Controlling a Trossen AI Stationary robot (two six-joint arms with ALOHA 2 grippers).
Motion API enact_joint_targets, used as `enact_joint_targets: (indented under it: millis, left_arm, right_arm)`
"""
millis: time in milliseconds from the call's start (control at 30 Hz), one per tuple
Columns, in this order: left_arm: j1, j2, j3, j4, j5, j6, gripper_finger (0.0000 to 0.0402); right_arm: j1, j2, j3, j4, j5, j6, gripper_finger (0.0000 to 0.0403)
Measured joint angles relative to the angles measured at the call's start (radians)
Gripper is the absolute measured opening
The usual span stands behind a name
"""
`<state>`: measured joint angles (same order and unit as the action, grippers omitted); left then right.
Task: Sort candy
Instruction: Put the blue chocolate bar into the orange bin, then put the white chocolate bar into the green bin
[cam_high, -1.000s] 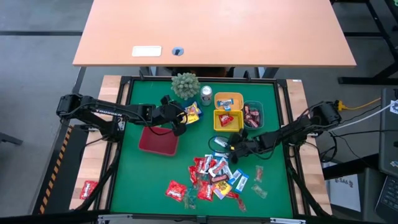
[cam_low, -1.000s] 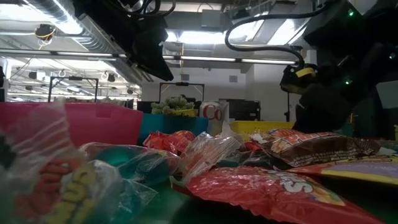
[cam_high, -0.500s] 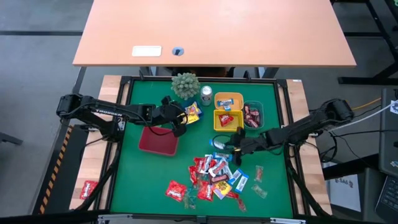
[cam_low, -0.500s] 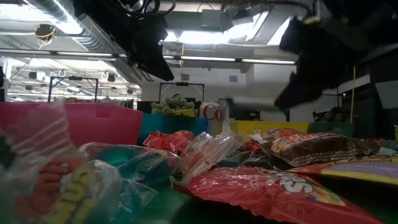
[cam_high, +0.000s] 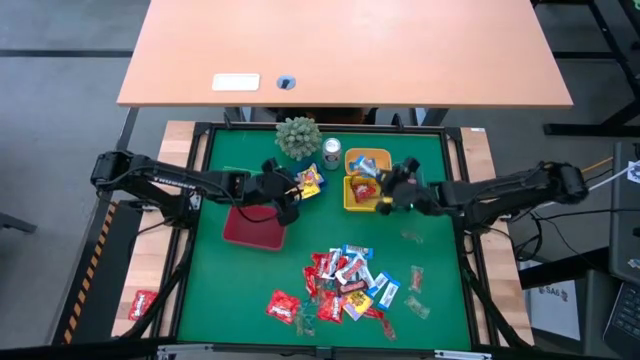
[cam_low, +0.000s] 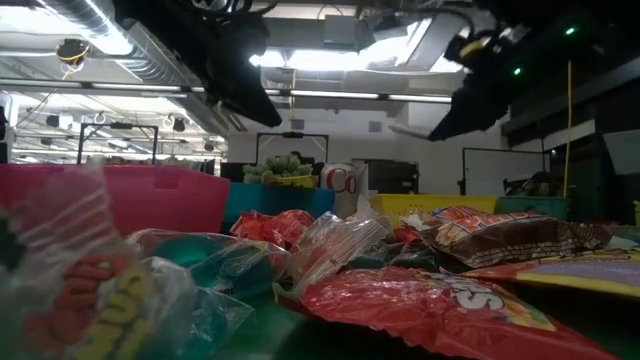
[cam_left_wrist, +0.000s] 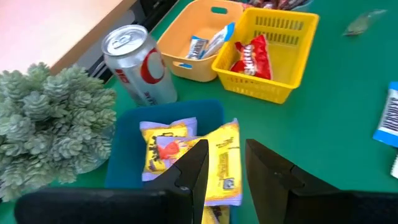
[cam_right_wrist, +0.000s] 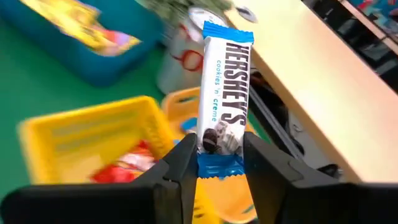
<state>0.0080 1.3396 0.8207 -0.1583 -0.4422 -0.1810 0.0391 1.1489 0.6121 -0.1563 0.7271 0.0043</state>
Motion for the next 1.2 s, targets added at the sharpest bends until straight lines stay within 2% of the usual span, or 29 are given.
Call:
enact_joint_targets:
  millis: [100, 333, 533, 700, 800, 1067, 1200]
  left_arm:
    - [-0.017, 0.000, 0.000, 0.006, 0.000, 0.000, 0.0093]
    - [-0.054, 0.000, 0.000, 0.042, 0.000, 0.001, 0.0093]
    - [-0.062, 0.000, 0.000, 0.049, 0.000, 0.001, 0.0093]
    - [-0.062, 0.000, 0.000, 0.049, -0.001, 0.001, 0.0093]
    - [-0.062, 0.000, 0.000, 0.049, 0.000, 0.001, 0.0093]
    - [-0.062, 0.000, 0.000, 0.048, 0.000, 0.000, 0.0092]
    - [-0.062, 0.000, 0.000, 0.048, 0.000, 0.000, 0.0092]
  right_arm:
    - [-0.087, 0.007, 0.000, -0.009, -0.056, -0.062, 0.0115]
    - [-0.229, 0.006, 0.000, -0.012, -0.235, -0.064, 0.0115]
    - [-0.303, 0.006, 0.000, -0.037, -0.280, -0.066, 0.0115]
    - [-0.337, 0.006, 0.000, -0.042, -0.359, -0.067, 0.0119]
    - [-0.336, 0.006, 0.000, -0.043, -0.370, -0.087, 0.0141]
    - [-0.335, 0.006, 0.000, -0.040, -0.371, -0.091, 0.0239]
    - [-0.335, 0.006, 0.000, -0.038, -0.383, -0.089, 0.0268]
